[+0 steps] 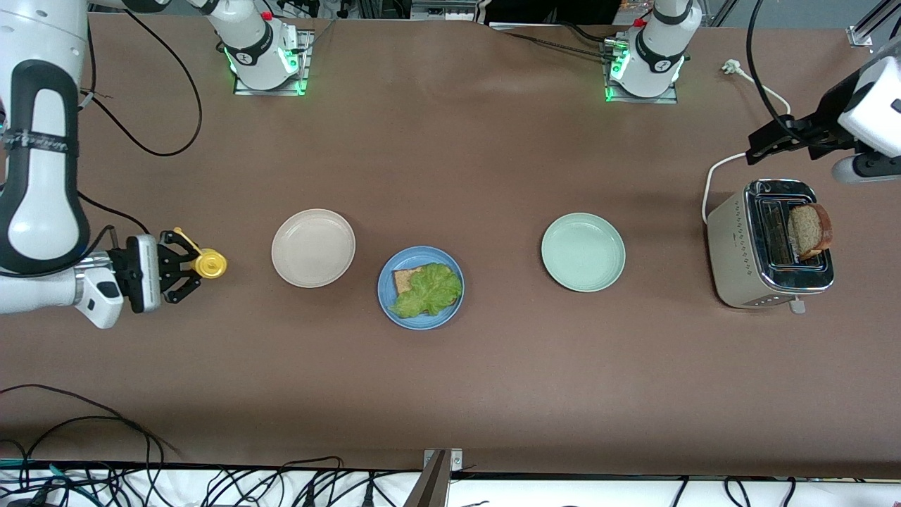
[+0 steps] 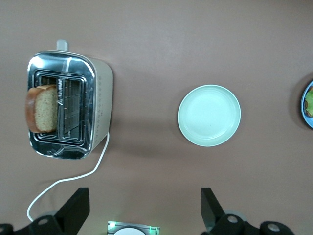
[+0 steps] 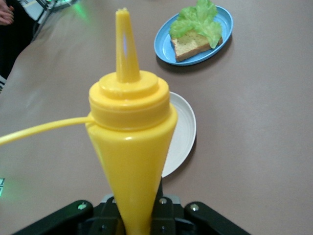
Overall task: Make sandwich in blue plate with both arms
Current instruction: 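Carry the mustard bottle back beside the cream plate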
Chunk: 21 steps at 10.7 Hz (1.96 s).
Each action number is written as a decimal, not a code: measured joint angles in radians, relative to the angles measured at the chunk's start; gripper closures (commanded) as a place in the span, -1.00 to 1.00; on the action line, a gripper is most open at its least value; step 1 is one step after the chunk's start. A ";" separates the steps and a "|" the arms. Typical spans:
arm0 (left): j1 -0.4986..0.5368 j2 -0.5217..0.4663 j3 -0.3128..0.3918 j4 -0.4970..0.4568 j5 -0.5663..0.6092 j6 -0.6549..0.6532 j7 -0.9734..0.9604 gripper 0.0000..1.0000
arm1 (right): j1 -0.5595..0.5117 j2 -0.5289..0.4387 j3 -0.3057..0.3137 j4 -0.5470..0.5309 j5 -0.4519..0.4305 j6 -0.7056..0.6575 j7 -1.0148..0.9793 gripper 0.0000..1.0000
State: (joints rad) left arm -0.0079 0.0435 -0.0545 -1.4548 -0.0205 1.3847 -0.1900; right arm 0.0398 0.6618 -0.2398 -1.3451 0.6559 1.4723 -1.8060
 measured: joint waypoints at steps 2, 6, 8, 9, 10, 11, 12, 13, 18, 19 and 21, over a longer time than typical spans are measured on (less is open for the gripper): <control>0.045 -0.013 0.001 -0.028 0.000 0.023 0.000 -1.00 | -0.058 -0.002 0.000 -0.092 0.062 -0.003 -0.177 0.68; 0.053 -0.012 -0.006 -0.127 0.153 0.122 0.001 -1.00 | -0.167 -0.001 0.001 -0.230 0.093 -0.006 -0.498 0.68; 0.057 -0.011 -0.003 -0.171 0.179 0.207 0.035 -1.00 | -0.224 0.010 0.001 -0.260 0.114 -0.014 -0.622 0.68; 0.060 -0.010 0.004 -0.195 0.179 0.240 0.057 -1.00 | -0.248 0.029 0.002 -0.267 0.139 -0.016 -0.688 0.67; 0.064 -0.008 0.019 -0.224 0.180 0.271 0.066 -1.00 | -0.269 0.055 0.003 -0.270 0.151 -0.019 -0.745 0.67; 0.068 -0.006 0.043 -0.253 0.180 0.304 0.077 -1.00 | -0.285 0.081 0.003 -0.271 0.156 -0.021 -0.785 0.67; 0.074 -0.002 0.069 -0.281 0.180 0.347 0.121 -1.00 | -0.299 0.106 0.004 -0.271 0.166 -0.021 -0.814 0.67; 0.086 0.003 0.086 -0.303 0.181 0.394 0.191 -1.00 | -0.309 0.125 0.005 -0.271 0.174 -0.021 -0.843 0.67; 0.173 0.062 0.151 -0.395 0.147 0.542 0.459 -1.00 | -0.316 0.165 0.010 -0.270 0.229 -0.020 -0.916 0.61; 0.194 0.071 0.154 -0.423 0.136 0.550 0.485 -1.00 | -0.318 0.170 0.011 -0.270 0.230 -0.017 -0.916 0.46; 0.211 0.087 0.156 -0.469 0.133 0.555 0.494 -1.00 | -0.331 0.175 0.011 -0.270 0.230 -0.003 -0.916 0.49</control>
State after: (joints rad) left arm 0.2035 0.1303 0.1018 -1.9239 0.1127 1.9401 0.3036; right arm -0.2907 0.8368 -0.2292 -1.6151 0.8859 1.4693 -2.7221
